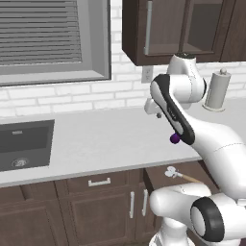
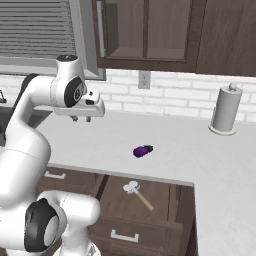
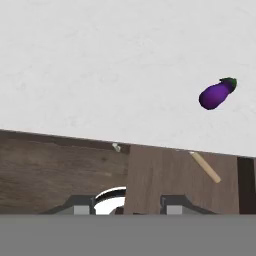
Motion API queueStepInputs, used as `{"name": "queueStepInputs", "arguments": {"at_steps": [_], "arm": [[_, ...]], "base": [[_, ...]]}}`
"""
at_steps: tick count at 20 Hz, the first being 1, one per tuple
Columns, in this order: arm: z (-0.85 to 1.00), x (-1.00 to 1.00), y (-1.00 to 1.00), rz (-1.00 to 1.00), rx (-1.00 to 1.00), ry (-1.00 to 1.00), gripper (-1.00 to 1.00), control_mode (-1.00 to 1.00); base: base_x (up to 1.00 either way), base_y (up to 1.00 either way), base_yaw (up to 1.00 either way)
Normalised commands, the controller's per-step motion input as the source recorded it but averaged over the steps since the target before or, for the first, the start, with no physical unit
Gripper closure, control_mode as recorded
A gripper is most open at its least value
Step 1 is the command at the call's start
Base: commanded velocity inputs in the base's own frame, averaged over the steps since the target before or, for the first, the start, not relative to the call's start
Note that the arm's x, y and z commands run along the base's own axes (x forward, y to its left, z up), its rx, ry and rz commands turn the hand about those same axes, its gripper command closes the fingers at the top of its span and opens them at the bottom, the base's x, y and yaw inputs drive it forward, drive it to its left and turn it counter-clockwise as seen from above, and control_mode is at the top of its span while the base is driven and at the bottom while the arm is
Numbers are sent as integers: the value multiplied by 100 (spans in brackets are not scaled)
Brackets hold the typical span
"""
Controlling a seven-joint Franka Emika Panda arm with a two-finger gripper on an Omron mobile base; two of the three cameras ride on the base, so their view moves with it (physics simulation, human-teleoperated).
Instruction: Pick the pizza cutter from the drawer and place it on the counter.
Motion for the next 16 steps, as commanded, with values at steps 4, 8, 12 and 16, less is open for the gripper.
{"name": "queueStepInputs", "arguments": {"at_steps": [4, 8, 12, 16], "arm": [[-5, -16, -13, 0, 0, 0, -100, -100], [-8, -36, -31, 0, 0, 0, -100, -100], [-1, -44, -16, 0, 0, 0, -100, -100], [0, -59, 22, 0, 0, -9, -100, -100]], "base": [[0, 0, 0], [0, 0, 0], [0, 0, 0], [0, 0, 0]]}}
